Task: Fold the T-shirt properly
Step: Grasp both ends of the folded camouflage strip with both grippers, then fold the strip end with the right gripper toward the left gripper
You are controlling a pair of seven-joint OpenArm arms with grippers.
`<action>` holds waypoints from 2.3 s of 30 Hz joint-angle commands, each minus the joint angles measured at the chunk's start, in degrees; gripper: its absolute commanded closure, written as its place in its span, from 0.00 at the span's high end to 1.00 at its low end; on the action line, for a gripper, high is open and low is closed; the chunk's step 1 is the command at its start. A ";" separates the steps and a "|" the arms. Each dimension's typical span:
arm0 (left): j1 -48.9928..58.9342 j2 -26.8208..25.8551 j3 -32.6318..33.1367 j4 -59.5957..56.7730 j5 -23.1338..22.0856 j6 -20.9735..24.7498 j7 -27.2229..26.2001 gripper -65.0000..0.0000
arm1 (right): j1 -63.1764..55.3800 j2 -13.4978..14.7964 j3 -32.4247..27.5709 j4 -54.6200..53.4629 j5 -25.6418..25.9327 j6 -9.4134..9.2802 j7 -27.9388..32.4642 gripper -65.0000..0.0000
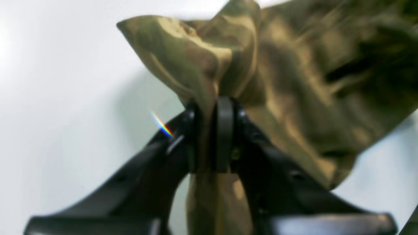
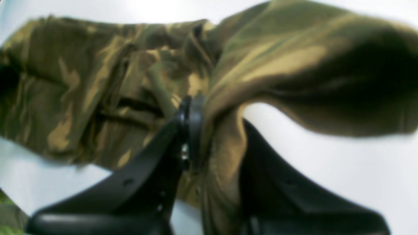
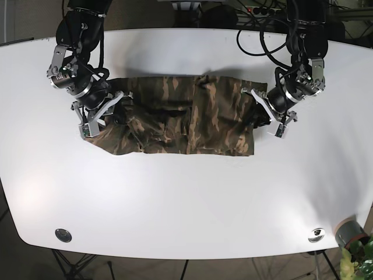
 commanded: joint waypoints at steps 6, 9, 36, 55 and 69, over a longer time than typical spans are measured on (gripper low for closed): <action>-0.23 -0.44 -0.26 1.45 -0.26 1.27 -0.63 0.12 | 1.07 0.33 -1.78 1.18 0.89 0.25 1.32 0.03; -0.23 -0.71 -0.26 1.45 -0.26 4.70 -0.54 0.32 | 1.07 0.33 -1.87 1.18 0.89 0.25 1.32 0.03; -4.10 -0.27 0.18 -15.78 -5.10 -3.56 -0.81 0.12 | 1.15 -0.28 -2.66 3.91 1.42 -3.70 1.32 0.03; -5.86 -0.36 0.26 -23.34 -5.10 -3.65 -0.81 0.12 | 4.14 -11.87 -24.64 3.91 -6.84 -3.53 5.89 0.04; -5.77 -0.27 1.49 -23.43 -5.10 -3.65 -0.81 0.12 | 12.23 -11.87 -35.98 -12.97 -3.06 -5.20 15.65 0.04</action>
